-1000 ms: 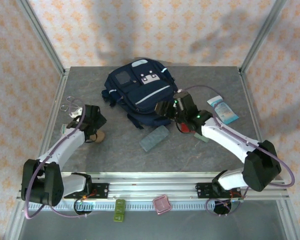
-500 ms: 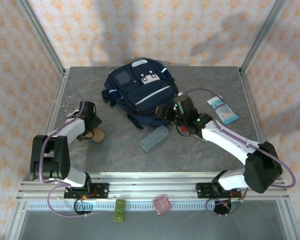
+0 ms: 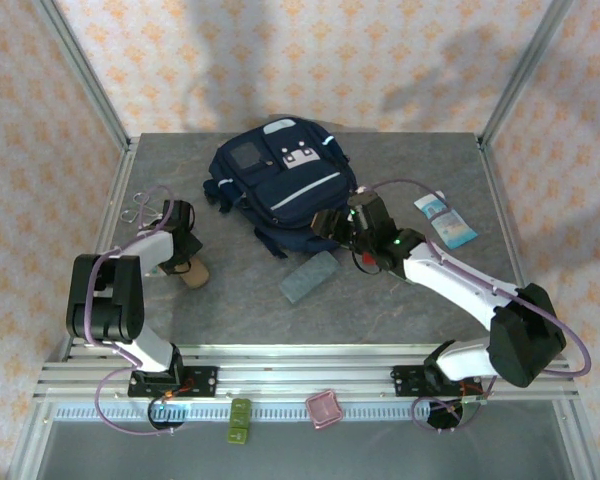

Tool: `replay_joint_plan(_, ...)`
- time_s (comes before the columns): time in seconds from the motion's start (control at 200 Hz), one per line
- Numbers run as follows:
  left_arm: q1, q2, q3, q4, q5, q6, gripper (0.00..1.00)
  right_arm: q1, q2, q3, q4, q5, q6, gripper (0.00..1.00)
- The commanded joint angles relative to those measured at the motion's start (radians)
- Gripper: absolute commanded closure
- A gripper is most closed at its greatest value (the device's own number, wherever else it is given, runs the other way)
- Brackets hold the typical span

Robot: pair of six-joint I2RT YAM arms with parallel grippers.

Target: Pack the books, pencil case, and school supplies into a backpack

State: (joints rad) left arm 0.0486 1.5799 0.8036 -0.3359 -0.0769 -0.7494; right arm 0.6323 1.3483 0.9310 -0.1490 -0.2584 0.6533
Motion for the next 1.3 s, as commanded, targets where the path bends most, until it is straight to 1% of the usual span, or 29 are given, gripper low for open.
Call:
replay_joint_plan(0.0, 0.007, -0.002, 0.000, 0.007, 0.031, 0.015, 0.40, 0.006, -0.017, 0.007, 0.018, 0.002, -0.001, 0.33)
replay_joint_plan(0.05, 0.007, -0.021, 0.004, -0.003, 0.043, 0.017, 0.41, 0.006, -0.021, 0.005, 0.024, -0.003, -0.003, 0.33)
replay_joint_plan(0.085, 0.007, -0.039, 0.008, -0.009, 0.054, 0.019, 0.46, 0.006, -0.023, 0.002, 0.032, -0.012, -0.004, 0.33)
replay_joint_plan(0.115, 0.006, -0.056, 0.013, -0.020, 0.066, 0.018, 0.48, 0.006, -0.026, -0.001, 0.039, -0.021, -0.006, 0.33)
replay_joint_plan(0.23, -0.013, -0.148, 0.028, -0.033, 0.128, 0.005, 0.48, 0.006, -0.036, -0.022, 0.105, -0.084, -0.014, 0.33)
replay_joint_plan(0.315, -0.048, -0.212, 0.056, -0.043, 0.175, -0.028, 0.48, 0.008, -0.018, -0.026, 0.142, -0.148, -0.027, 0.34)
replay_joint_plan(0.455, -0.198, -0.268, 0.134, -0.009, 0.196, -0.131, 0.49, 0.045, -0.012, -0.050, 0.237, -0.202, -0.049, 0.34)
replay_joint_plan(0.546, -0.278, -0.260, 0.168, 0.051, 0.237, -0.219, 0.49, 0.067, -0.005, -0.072, 0.329, -0.249, -0.042, 0.31)
replay_joint_plan(0.656, -0.375, -0.237, 0.204, 0.113, 0.238, -0.284, 0.49, 0.093, 0.017, -0.111, 0.470, -0.285, -0.002, 0.30)
replay_joint_plan(0.726, -0.413, -0.220, 0.225, 0.141, 0.266, -0.315, 0.49, 0.126, 0.025, -0.128, 0.537, -0.267, -0.003, 0.29)
replay_joint_plan(0.826, -0.452, -0.216, 0.229, 0.184, 0.284, -0.350, 0.49, 0.169, 0.031, -0.136, 0.577, -0.228, -0.029, 0.29)
replay_joint_plan(1.021, -0.491, -0.231, 0.240, 0.205, 0.307, -0.379, 0.49, 0.187, 0.067, -0.127, 0.602, -0.159, -0.002, 0.30)
replay_joint_plan(1.196, -0.524, -0.239, 0.239, 0.225, 0.326, -0.404, 0.47, 0.186, 0.120, -0.080, 0.570, -0.125, 0.008, 0.36)
replay_joint_plan(1.261, -0.529, -0.238, 0.236, 0.241, 0.346, -0.410, 0.46, 0.186, 0.131, -0.074, 0.572, -0.124, 0.006, 0.41)
replay_joint_plan(1.296, -0.531, -0.238, 0.235, 0.249, 0.357, -0.413, 0.46, 0.186, 0.135, -0.071, 0.570, -0.124, 0.006, 0.46)
